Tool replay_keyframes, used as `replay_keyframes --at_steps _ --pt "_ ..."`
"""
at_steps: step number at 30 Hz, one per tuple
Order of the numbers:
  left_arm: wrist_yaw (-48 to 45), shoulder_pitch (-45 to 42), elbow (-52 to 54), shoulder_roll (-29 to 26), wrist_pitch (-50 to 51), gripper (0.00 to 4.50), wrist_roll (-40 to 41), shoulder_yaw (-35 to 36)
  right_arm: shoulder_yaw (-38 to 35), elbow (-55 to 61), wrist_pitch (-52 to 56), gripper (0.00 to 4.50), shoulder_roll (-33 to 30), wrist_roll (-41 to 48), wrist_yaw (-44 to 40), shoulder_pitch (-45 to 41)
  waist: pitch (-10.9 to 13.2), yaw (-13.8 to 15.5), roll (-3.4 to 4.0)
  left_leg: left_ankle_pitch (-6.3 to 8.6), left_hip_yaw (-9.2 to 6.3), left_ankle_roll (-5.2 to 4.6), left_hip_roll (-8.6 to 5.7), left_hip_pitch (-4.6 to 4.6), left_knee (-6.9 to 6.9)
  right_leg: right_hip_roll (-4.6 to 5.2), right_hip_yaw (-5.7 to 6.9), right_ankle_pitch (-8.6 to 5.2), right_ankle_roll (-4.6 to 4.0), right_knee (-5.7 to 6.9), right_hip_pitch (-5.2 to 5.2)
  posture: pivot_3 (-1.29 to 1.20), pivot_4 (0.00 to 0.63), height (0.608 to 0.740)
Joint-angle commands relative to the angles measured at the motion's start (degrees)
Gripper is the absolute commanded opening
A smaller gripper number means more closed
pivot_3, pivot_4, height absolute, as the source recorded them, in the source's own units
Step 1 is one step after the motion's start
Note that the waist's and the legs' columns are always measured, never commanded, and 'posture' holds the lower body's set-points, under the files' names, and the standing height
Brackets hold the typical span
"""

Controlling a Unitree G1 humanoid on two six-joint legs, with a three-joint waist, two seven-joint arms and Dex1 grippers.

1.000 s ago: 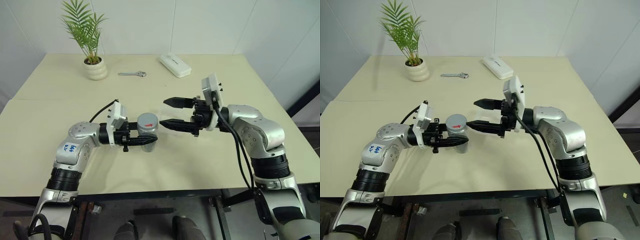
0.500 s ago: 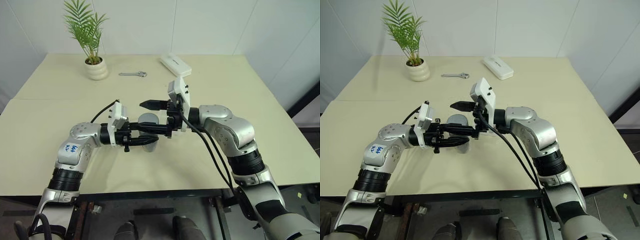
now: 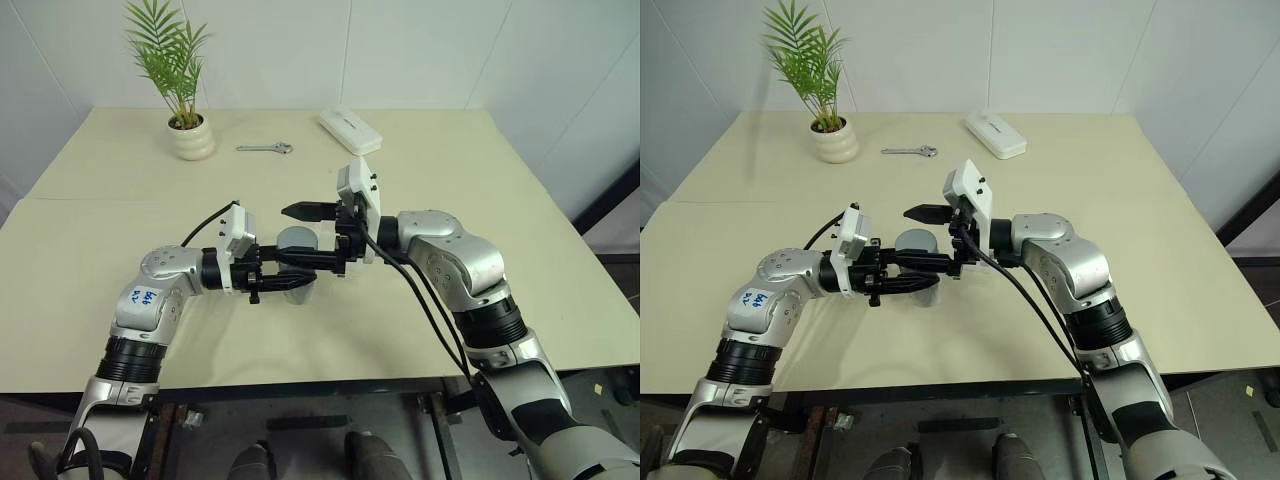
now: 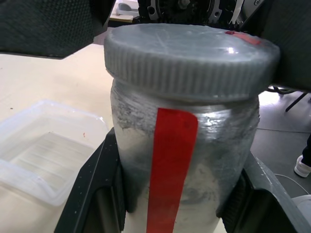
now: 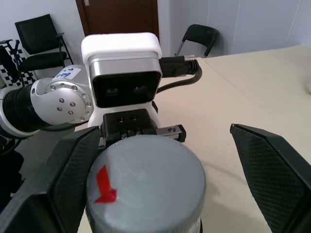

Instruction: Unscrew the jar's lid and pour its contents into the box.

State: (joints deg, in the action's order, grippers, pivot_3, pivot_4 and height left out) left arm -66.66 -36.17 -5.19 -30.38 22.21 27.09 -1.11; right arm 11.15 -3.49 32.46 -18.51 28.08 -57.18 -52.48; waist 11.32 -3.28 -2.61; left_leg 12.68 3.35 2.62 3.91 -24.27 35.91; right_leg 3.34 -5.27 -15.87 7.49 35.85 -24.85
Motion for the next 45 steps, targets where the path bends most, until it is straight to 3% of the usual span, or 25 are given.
replay_keyframes --at_steps 1,11,19,24,29,35,45 --pt "-1.4 -0.4 2.8 -0.4 -0.8 1.92 1.5 0.8 -3.1 -2.5 -1.1 4.45 -3.7 -2.2 0.3 -0.1 0.0 0.0 0.0 0.0 0.0 0.0 0.0 0.0 0.0 0.0 0.0 0.0 0.0 0.0 0.0 0.0 0.15 0.74" --pt "-1.4 -0.4 2.6 -0.3 -0.8 1.92 1.4 1.1 -6.4 -2.9 0.7 4.45 -12.0 0.6 -4.0 2.1 0.0 0.2 0.02 0.0 0.0 0.0 -0.01 -0.01 0.02 0.01 -0.01 0.0 0.0 -0.03 0.01 0.0 0.15 0.74" --pt "-1.9 -0.6 2.0 -0.1 -1.1 1.92 0.9 1.3 -10.2 -5.7 2.4 4.45 -13.6 2.1 -5.3 0.5 0.0 -0.3 0.05 0.01 0.01 -0.01 0.01 0.01 -0.07 -0.03 -0.03 0.0 0.01 -0.05 -0.03 0.0 0.15 0.74" --pt "-1.9 -0.5 2.1 -0.2 -1.1 1.92 0.8 1.4 -11.4 -2.8 6.7 4.45 -13.0 5.9 -6.6 0.4 0.0 0.0 0.06 0.01 0.02 -0.01 0.0 0.0 -0.04 -0.01 -0.03 0.0 0.01 -0.1 0.0 0.0 0.15 0.74" --pt "-1.9 -0.2 2.2 -0.1 -1.2 1.92 0.8 1.3 -10.2 6.1 15.0 4.45 -6.9 12.4 -1.8 0.7 0.0 -0.3 0.06 0.01 0.01 -0.01 0.03 0.01 -0.07 -0.04 -0.03 0.0 0.01 -0.03 -0.04 0.0 0.15 0.74" --pt "-1.8 -0.7 1.7 0.3 -1.3 1.92 0.6 1.0 -5.4 6.5 16.0 4.45 -2.7 9.2 2.1 -0.8 0.0 0.0 0.06 0.01 0.01 0.0 0.02 -0.02 0.05 -0.02 -0.03 0.0 0.0 0.01 -0.02 0.0 0.15 0.74" --pt "-1.9 -0.6 1.8 0.4 -1.3 1.92 0.7 0.9 -1.7 3.4 11.8 4.45 -0.9 4.6 0.9 -2.3 0.0 -0.1 0.06 0.01 0.01 0.0 0.02 -0.04 -0.01 -0.03 -0.02 -0.01 0.0 0.0 -0.07 0.0 0.15 0.74"
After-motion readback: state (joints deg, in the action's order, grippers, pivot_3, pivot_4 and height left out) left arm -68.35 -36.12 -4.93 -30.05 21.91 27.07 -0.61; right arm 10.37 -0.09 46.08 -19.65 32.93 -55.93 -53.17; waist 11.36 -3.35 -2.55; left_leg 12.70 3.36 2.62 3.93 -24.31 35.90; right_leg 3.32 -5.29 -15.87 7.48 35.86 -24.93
